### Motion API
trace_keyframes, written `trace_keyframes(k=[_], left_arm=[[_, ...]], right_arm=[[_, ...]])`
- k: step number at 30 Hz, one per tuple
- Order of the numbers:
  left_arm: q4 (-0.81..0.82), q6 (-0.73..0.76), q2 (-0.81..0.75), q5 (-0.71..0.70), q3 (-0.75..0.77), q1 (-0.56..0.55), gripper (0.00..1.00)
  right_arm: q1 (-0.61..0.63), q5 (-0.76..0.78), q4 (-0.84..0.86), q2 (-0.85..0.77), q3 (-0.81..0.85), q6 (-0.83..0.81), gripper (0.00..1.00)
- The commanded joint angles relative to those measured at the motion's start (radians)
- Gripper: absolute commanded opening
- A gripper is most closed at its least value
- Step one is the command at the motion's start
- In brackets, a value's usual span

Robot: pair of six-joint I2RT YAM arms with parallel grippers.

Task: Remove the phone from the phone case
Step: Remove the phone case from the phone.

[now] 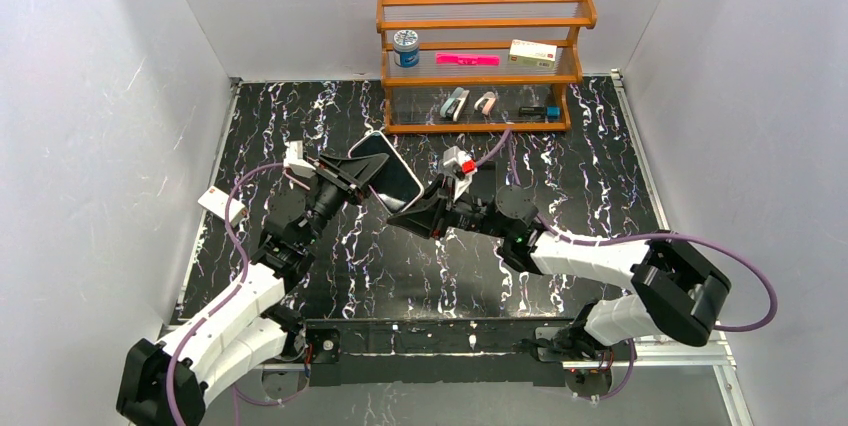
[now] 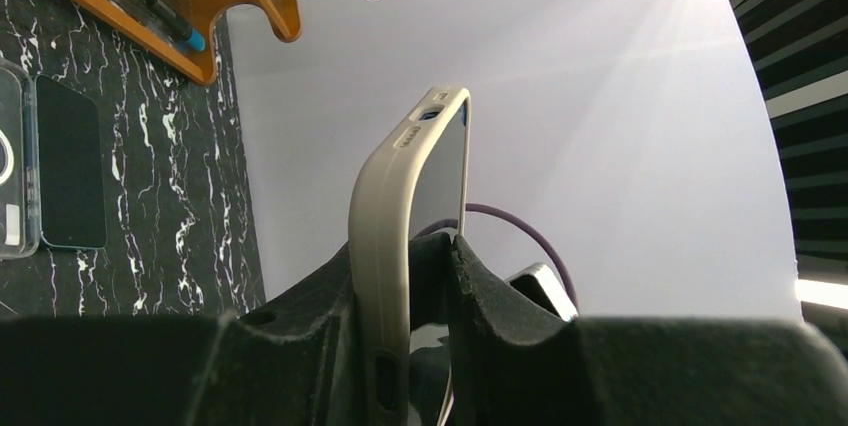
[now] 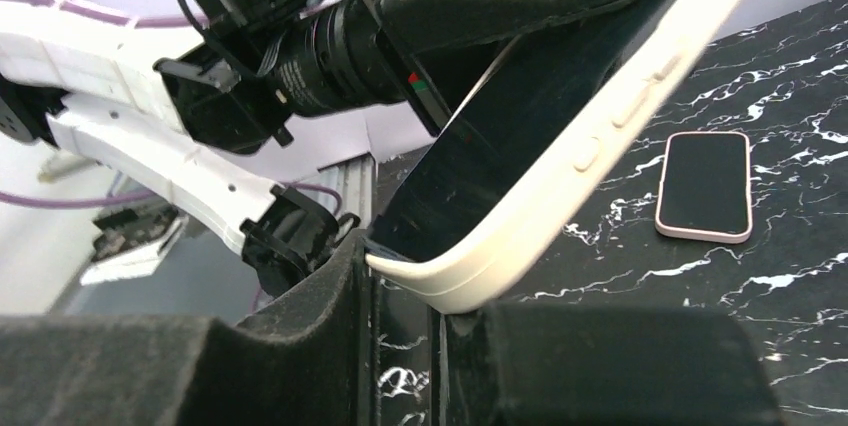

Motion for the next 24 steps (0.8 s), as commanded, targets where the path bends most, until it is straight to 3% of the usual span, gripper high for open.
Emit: trace_keyframes(k=[1, 5, 8, 13, 16, 19, 24], left_arm=[[-0.126, 0.031, 0.030, 0.021, 0.048, -0.014, 0.00], [-0.124, 0.035, 0.038, 0.028, 0.053, -0.015, 0.00], [-0.129, 0.049, 0.041, 0.036, 0.059, -0.015, 0.00], [-0.139, 0.108, 0.039, 0.057, 0.077, -0.007, 0.00], [-0.183, 0.204, 0.042, 0.098, 0.122, 0.020, 0.00], [-0.213, 0.310, 0.058, 0.181, 0.165, 0.067, 0.00], [-0.243, 0.454, 0.125, 0.387, 0.237, 0.132, 0.00]], right_arm=[[-0.001, -0.015, -0.184, 0.016, 0.045, -0.339, 0.22], [-0.003, -0.003, -0.196, 0.019, 0.048, -0.358, 0.22], [-0.013, 0.015, -0.195, 0.017, 0.047, -0.341, 0.14], [-0.052, 0.013, -0.184, 0.001, 0.025, -0.265, 0.14], [-0.100, -0.033, -0.183, -0.036, -0.015, -0.202, 0.21], [-0.156, -0.094, -0.202, -0.081, -0.065, -0.151, 0.35], [-0.258, -0.262, -0.227, -0.127, -0.105, -0.075, 0.54]])
